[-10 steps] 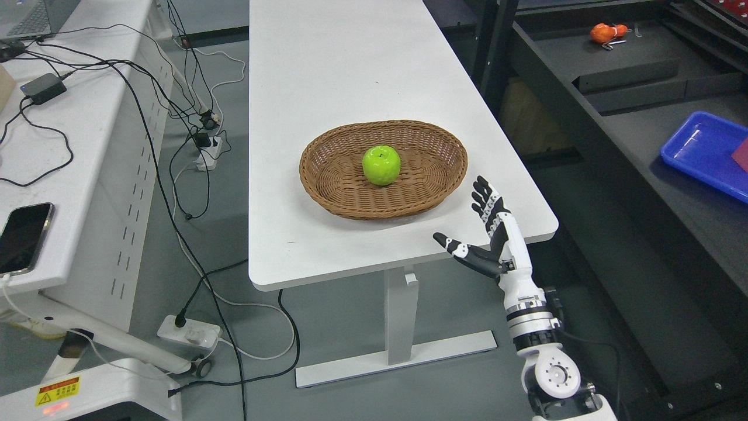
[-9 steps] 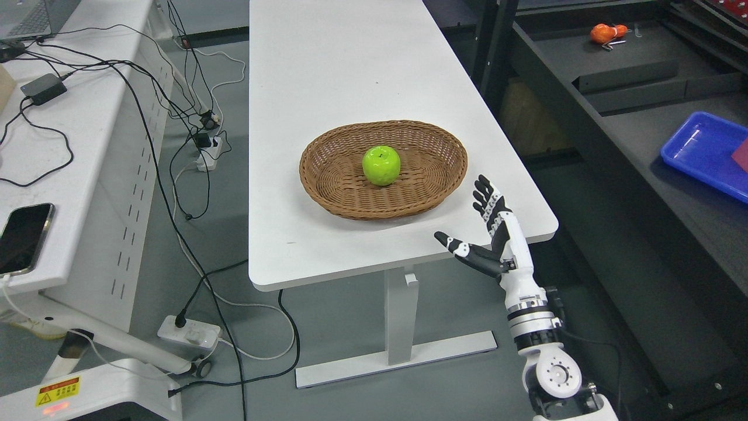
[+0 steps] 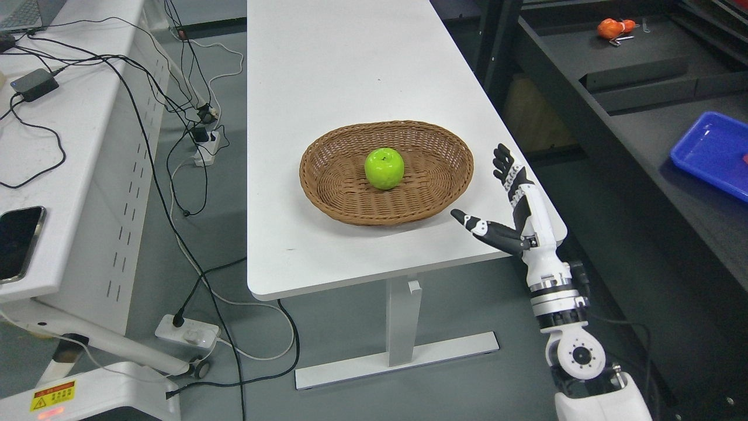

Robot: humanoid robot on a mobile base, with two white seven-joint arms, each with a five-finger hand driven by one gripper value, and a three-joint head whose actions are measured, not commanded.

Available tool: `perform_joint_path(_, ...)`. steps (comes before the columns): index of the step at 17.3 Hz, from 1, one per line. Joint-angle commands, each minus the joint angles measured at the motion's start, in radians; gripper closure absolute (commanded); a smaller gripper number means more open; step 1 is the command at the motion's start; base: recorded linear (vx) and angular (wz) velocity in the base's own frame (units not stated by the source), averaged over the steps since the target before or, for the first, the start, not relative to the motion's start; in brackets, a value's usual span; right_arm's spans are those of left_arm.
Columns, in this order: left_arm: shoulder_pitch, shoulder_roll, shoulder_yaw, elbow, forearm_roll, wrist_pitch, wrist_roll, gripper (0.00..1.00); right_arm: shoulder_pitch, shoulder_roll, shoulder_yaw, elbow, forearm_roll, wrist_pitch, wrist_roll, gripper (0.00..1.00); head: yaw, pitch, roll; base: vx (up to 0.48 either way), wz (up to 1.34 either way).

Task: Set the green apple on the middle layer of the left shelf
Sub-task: 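Reach the right hand over the wicker basket toward the green apple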

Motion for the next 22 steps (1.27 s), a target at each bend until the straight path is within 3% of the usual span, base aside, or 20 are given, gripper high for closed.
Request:
perform_joint_path(1,0.0,0.017,0.0,0.0,0.0,0.001,0.0,0.0,-0.18,-0.394,-0.001,-0.009,0.194,0.041,0.234,0.0,0.0,0.0,0.0,0.133,0.07)
perform_joint_path(4,0.0,0.017,0.0,0.0,0.0,-0.001,0.0,0.0,-0.22,-0.4,-0.05,-0.009,0.193,-0.099,0.265,0.0,0.0,0.0,0.0,0.193,0.05)
perform_joint_path(8,0.0,0.017,0.0,0.0,0.0,-0.001,0.0,0.0,-0.235,-0.494,0.056,-0.009,0.212,-0.096,0.414,0.0,0.0,0.0,0.0,0.31,0.02)
perform_joint_path(10,0.0,0.017,0.0,0.0,0.0,-0.001,0.0,0.0,-0.287,-0.523,0.138,0.0,0.321,-0.09,0.447,0.01,0.0,0.001,0.0,0.201,0.03)
perform_joint_path(15,0.0,0.017,0.0,0.0,0.0,-0.001,0.0,0.0,-0.289,-0.526,0.335,0.026,0.375,-0.102,0.505,0.01,0.0,0.001,0.0,0.148,-0.01)
perform_joint_path(20,0.0,0.017,0.0,0.0,0.0,-0.001,0.0,0.0,-0.321,-0.522,0.41,0.026,0.413,-0.102,0.534,0.0,0.0,0.001,0.0,0.055,-0.01)
perform_joint_path(22,0.0,0.017,0.0,0.0,0.0,0.001,0.0,0.0,-0.329,-0.484,0.455,0.025,0.45,-0.102,0.536,0.0,0.0,0.001,0.0,0.008,0.0)
